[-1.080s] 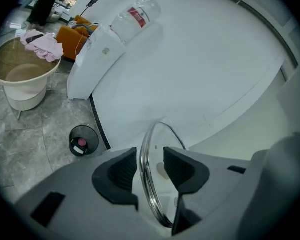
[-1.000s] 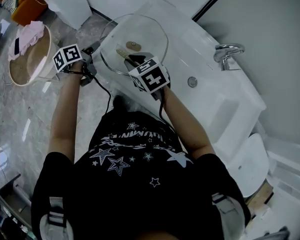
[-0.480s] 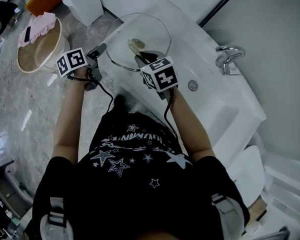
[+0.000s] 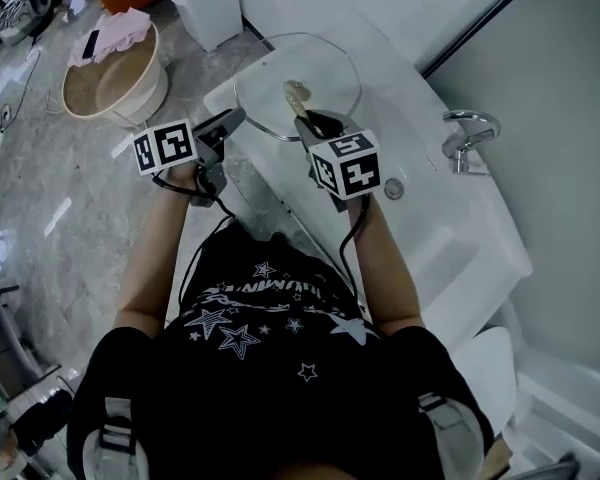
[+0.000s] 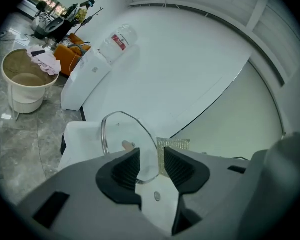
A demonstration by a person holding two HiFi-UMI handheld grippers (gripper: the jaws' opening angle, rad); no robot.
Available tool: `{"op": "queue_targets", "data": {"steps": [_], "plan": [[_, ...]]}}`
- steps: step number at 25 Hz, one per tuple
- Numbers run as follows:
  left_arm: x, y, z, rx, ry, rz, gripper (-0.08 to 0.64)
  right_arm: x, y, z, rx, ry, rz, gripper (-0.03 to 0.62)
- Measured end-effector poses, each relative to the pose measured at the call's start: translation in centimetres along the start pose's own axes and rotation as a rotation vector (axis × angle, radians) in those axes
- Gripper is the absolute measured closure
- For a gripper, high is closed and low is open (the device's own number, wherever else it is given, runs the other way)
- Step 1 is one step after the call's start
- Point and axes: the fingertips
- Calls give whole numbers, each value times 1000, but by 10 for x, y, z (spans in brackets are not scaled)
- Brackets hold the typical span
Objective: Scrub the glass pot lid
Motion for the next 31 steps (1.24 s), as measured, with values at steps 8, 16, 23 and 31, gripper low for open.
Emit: {"op": "queue_targets", "data": {"steps": [8, 16, 23, 31], "plan": [[-11, 23, -16, -60, 16, -1, 450, -11, -9, -9, 3, -14, 0, 531], [-21, 13, -65, -58, 36, -8, 549, -20, -30, -22, -37, -12, 55, 532], [-22, 21, -105, -72, 12, 68, 552, -27, -61, -35, -78, -7, 87, 534], [-25, 29, -151, -89, -4, 215, 552, -29, -103, -48, -115, 16, 111, 534]]}}
Point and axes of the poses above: the fingertips, and each gripper's own axes: z forward along the fingers, y to its right, x out of its top, and after that the axes turned 11 degrees about y, right-handed
